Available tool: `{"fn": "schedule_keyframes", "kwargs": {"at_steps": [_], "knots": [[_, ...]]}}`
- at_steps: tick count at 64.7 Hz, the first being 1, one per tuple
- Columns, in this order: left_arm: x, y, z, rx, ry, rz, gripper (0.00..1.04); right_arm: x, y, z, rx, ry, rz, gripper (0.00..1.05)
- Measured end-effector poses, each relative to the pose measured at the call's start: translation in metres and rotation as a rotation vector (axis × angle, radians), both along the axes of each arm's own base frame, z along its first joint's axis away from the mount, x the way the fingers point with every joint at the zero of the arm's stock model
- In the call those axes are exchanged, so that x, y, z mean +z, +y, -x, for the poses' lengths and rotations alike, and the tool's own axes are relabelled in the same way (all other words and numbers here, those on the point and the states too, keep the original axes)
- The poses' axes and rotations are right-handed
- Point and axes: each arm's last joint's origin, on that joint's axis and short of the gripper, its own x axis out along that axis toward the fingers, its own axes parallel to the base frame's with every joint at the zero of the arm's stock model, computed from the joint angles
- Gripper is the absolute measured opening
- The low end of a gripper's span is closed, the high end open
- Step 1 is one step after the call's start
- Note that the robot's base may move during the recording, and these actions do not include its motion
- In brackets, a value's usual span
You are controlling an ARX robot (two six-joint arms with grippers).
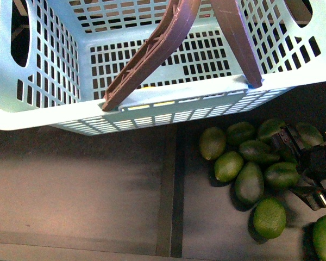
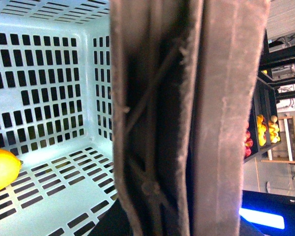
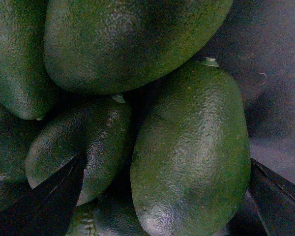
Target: Pick mango and avocado into basket
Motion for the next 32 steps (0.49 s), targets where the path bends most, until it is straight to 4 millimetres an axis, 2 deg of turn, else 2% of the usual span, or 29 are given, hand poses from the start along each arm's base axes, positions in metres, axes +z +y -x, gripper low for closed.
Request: {"fn": "schedule_keyframes", "kwargs": {"at_steps": [10,24,32], "knots": [[0.0,0.0,0.0,0.0,0.0,0.0,0.15,-0.0006,-0.0001,-0.001,0.003,0.001,0.002,0.96],[0.0,0.0,0.0,0.0,0.0,0.0,0.15,-0.0054,-0.0008,0.003,0.011,0.017,0.012,0.65],[0.0,0.0,0.0,0.0,0.0,0.0,0.15,-0.005,-0.0051,0.0063,0.01,0.017,0.016,0.57]]}}
